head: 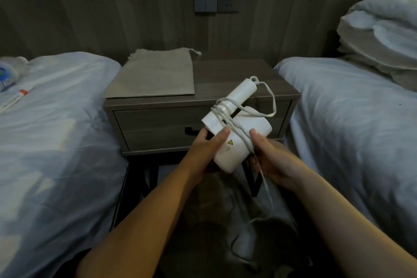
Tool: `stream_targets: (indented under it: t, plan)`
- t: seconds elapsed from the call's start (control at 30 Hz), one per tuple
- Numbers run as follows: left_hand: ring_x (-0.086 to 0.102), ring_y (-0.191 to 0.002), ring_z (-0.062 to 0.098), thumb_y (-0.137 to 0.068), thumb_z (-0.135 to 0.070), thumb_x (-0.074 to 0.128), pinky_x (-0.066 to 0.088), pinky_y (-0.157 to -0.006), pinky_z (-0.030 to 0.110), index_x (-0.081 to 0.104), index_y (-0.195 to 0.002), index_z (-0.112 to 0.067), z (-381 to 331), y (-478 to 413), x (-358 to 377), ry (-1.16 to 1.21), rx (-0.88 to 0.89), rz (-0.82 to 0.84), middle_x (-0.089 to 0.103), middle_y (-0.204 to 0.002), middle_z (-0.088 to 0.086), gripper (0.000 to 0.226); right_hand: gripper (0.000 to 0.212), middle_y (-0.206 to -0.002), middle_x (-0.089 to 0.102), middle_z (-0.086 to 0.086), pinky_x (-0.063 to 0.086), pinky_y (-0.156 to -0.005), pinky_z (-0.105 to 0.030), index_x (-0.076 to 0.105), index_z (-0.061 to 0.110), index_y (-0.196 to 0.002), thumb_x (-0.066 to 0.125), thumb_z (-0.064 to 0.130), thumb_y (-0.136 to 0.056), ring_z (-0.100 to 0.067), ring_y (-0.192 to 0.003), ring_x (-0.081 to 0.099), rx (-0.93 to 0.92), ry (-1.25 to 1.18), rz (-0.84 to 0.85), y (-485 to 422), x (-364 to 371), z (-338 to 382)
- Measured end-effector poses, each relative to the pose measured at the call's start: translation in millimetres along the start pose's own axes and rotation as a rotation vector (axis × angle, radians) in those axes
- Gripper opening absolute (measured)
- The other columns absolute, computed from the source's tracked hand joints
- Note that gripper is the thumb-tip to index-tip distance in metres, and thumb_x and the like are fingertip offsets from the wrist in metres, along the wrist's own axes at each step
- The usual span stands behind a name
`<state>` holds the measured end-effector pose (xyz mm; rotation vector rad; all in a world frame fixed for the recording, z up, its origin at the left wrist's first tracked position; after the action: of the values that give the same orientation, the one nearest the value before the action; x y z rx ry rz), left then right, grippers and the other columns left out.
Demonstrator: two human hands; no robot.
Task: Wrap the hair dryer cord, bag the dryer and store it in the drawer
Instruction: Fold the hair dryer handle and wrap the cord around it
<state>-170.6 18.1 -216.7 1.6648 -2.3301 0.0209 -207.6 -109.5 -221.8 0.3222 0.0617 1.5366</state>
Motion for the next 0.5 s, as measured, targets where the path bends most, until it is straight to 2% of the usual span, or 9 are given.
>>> stream_targets:
  t: [0.07,0.13,0.23,0.3,0.4,0.5]
  plan:
    - [0.066,-0.102,0.023,-0.074,-0.045,0.069,0.053,-0.089,0.044,0.054,-0.125,-0.025,2,-1,-3,-0.056,-0.023,-0.023,0.068,-0.112,0.004,0.057,0.045,-0.06,0.049,0.0,0.029,-0.047,-0.024,0.059,0.009,-0.092,0.061,0.048,-0.07,-0.01,-0.048,0.041,-0.001,0.031,-0.001,2,0,1]
    - [0.066,-0.1,0.022,-0.078,-0.042,0.069,0.055,-0.086,0.04,0.054,-0.125,-0.025,1,-2,-4,-0.105,-0.013,-0.034,0.068,-0.112,0.003,0.052,0.038,-0.056,0.052,0.002,0.028,-0.049,-0.025,0.059,0.013,-0.083,0.063,0.046,-0.065,-0.011,-0.05,0.042,-0.015,0.108,0.004,4,2,2]
    - [0.067,-0.097,0.02,-0.078,-0.039,0.069,0.055,-0.076,0.034,0.056,-0.123,-0.026,0,0,-8,-0.132,-0.005,-0.057,0.068,-0.111,0.002,0.049,0.024,-0.047,0.058,0.009,0.036,-0.044,-0.02,0.056,0.015,-0.081,0.064,0.037,-0.078,-0.005,-0.043,0.051,-0.004,0.156,-0.004,6,4,1]
    - [0.067,-0.095,0.019,-0.078,-0.036,0.069,0.054,-0.071,0.031,0.058,-0.119,-0.025,-2,1,-9,-0.113,0.017,-0.078,0.068,-0.11,0.002,0.044,0.03,-0.052,0.057,0.004,0.036,-0.047,-0.022,0.058,0.014,-0.078,0.067,0.043,-0.075,-0.008,-0.045,0.049,-0.004,0.209,-0.064,6,-2,3]
    - [0.067,-0.093,0.017,-0.078,-0.033,0.07,0.054,-0.071,0.03,0.06,-0.111,-0.028,-4,2,-11,-0.108,0.041,-0.133,0.068,-0.108,0.002,0.035,0.038,-0.053,0.054,0.003,0.034,-0.051,-0.027,0.06,0.014,-0.071,0.069,0.051,-0.073,-0.014,-0.052,0.044,-0.018,0.344,-0.188,8,-14,7]
    - [0.065,-0.094,0.013,-0.074,-0.032,0.074,0.055,-0.076,0.032,0.056,-0.114,-0.029,-8,4,-16,-0.174,0.096,-0.192,0.066,-0.108,-0.002,0.045,0.039,-0.057,0.057,0.002,0.037,-0.049,-0.023,0.062,0.014,-0.071,0.061,0.051,-0.081,-0.012,-0.053,0.048,0.001,0.535,-0.243,12,-17,9]
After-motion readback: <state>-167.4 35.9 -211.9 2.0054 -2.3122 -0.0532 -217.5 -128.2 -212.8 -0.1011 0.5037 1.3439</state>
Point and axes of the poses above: each hand's wrist, its own y-axis away from the middle knuckle, its own x-axis out of the palm, z = x × y, the point moved 10 cm from there along -y, towards the middle knuckle
